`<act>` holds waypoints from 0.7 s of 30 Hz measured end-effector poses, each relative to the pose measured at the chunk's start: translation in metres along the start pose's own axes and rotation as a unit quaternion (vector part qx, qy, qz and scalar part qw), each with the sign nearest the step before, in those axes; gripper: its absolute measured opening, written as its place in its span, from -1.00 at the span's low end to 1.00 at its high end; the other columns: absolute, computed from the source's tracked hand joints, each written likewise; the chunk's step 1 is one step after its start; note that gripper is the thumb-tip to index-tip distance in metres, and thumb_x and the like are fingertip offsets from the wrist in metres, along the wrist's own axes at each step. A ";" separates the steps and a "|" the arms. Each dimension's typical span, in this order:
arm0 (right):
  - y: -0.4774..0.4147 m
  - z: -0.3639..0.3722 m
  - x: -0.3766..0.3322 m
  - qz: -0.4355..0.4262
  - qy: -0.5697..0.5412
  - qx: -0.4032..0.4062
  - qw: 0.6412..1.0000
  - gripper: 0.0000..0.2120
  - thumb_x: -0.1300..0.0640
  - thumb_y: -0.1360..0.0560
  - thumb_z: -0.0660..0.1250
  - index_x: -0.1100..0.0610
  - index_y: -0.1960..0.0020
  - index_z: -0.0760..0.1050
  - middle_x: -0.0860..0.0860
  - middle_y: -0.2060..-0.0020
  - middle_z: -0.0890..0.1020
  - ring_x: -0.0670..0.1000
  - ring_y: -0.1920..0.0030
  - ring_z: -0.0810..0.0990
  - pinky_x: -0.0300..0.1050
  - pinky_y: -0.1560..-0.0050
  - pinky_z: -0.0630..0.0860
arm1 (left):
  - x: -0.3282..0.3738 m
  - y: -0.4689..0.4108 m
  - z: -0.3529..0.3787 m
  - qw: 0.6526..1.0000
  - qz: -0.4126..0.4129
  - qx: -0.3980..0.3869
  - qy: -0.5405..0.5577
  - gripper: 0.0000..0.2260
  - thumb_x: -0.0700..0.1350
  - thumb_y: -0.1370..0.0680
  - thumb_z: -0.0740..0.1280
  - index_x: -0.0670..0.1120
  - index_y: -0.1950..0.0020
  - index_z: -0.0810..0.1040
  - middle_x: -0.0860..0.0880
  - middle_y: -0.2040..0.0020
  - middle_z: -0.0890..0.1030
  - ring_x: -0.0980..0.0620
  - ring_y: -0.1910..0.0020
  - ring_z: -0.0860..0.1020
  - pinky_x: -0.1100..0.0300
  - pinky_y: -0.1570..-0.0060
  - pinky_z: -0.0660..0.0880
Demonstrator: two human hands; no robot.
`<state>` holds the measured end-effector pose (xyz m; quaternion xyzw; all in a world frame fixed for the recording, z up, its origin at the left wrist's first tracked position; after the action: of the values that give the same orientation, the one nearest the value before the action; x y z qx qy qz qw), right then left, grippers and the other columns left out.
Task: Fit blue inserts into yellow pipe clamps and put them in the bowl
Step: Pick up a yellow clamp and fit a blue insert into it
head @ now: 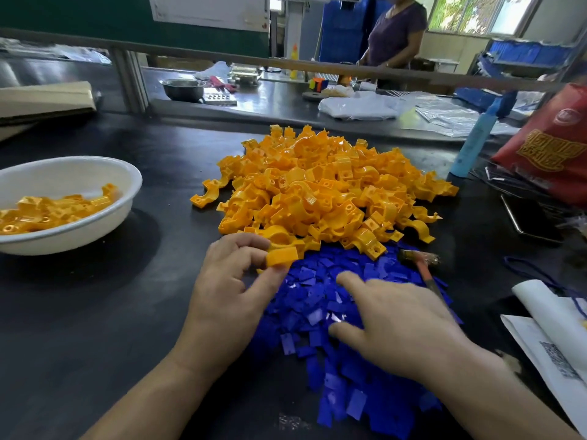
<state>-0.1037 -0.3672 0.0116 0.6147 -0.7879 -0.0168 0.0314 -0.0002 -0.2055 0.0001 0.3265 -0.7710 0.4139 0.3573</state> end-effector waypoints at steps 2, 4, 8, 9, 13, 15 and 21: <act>-0.002 0.012 -0.004 -0.004 0.020 -0.035 0.999 -0.48 -0.32 -0.49 0.17 -0.15 -0.36 0.21 -0.07 -0.05 0.55 0.07 -0.03 0.56 0.00 0.13 0.51 | -0.005 0.001 0.002 0.995 -0.074 -0.019 0.071 -0.82 0.16 -0.44 0.36 0.08 0.14 0.64 0.08 0.07 0.62 0.12 0.04 0.57 0.30 0.14 0.52; -0.007 0.016 -0.007 -0.011 0.006 -0.021 1.000 -0.60 -0.23 -0.53 0.18 -0.10 -0.31 0.32 -0.05 -0.04 0.56 0.08 -0.02 0.56 0.00 0.13 0.52 | -0.008 0.003 0.007 0.979 -0.143 -0.041 0.141 -0.78 0.22 -0.36 0.36 0.15 0.10 0.64 0.03 0.12 0.66 0.07 0.14 0.59 0.32 0.28 0.54; -0.016 0.016 -0.005 -0.011 -0.022 0.006 1.000 -0.75 -0.16 -0.56 0.17 -0.04 -0.10 0.46 -0.05 0.08 0.56 0.05 0.08 0.56 -0.01 0.13 0.54 | -0.013 0.002 0.009 0.953 -0.197 -0.029 0.230 -0.79 0.17 -0.32 0.37 0.19 0.10 0.66 0.08 0.09 0.71 0.15 0.13 0.66 0.38 0.26 0.52; -0.018 0.017 -0.004 -0.012 -0.023 0.008 1.000 -0.76 -0.16 -0.56 0.17 -0.04 -0.06 0.47 -0.06 0.11 0.56 0.04 0.10 0.56 0.00 0.13 0.55 | -0.016 0.001 0.008 0.947 -0.208 -0.027 0.242 -0.76 0.18 -0.28 0.38 0.19 0.10 0.66 0.07 0.09 0.72 0.14 0.14 0.67 0.35 0.26 0.52; -0.020 0.013 0.001 -0.005 -0.032 0.024 0.999 -0.77 -0.17 -0.56 0.18 -0.03 0.04 0.45 -0.07 0.23 0.56 0.01 0.19 0.56 0.00 0.18 0.56 | -0.021 0.000 0.011 0.925 -0.232 -0.041 0.297 -0.66 0.18 -0.19 0.46 0.11 0.10 0.70 -0.03 0.09 0.72 0.08 0.18 0.68 0.26 0.25 0.58; -0.021 0.007 0.002 -0.002 -0.063 0.048 0.997 -0.78 -0.17 -0.56 0.17 -0.05 0.05 0.45 -0.08 0.26 0.56 -0.02 0.22 0.55 0.00 0.19 0.56 | -0.022 0.001 0.013 0.922 -0.237 -0.056 0.302 -0.66 0.17 -0.21 0.47 0.09 0.07 0.70 -0.04 0.10 0.72 0.05 0.19 0.67 0.18 0.22 0.60; -0.016 0.002 0.002 0.003 -0.362 0.150 0.920 -0.86 -0.13 -0.52 0.27 -0.12 0.12 0.54 -0.04 0.41 0.57 -0.10 0.40 0.53 -0.17 0.40 0.50 | -0.021 0.006 0.023 0.914 -0.252 -0.106 0.298 -0.69 0.14 -0.23 0.49 0.12 0.07 0.68 -0.05 0.13 0.72 0.02 0.20 0.68 0.16 0.25 0.60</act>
<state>-0.0884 -0.3734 0.0089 0.5619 -0.7405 -0.1201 -0.3486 0.0001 -0.2184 -0.0282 0.3317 -0.5599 0.3040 0.6958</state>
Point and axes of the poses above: each hand's wrist, its own y-axis away from the middle knuckle, its own z-axis out of the palm, x = y × z, the point moved 5 cm from there along -y, towards the middle knuckle
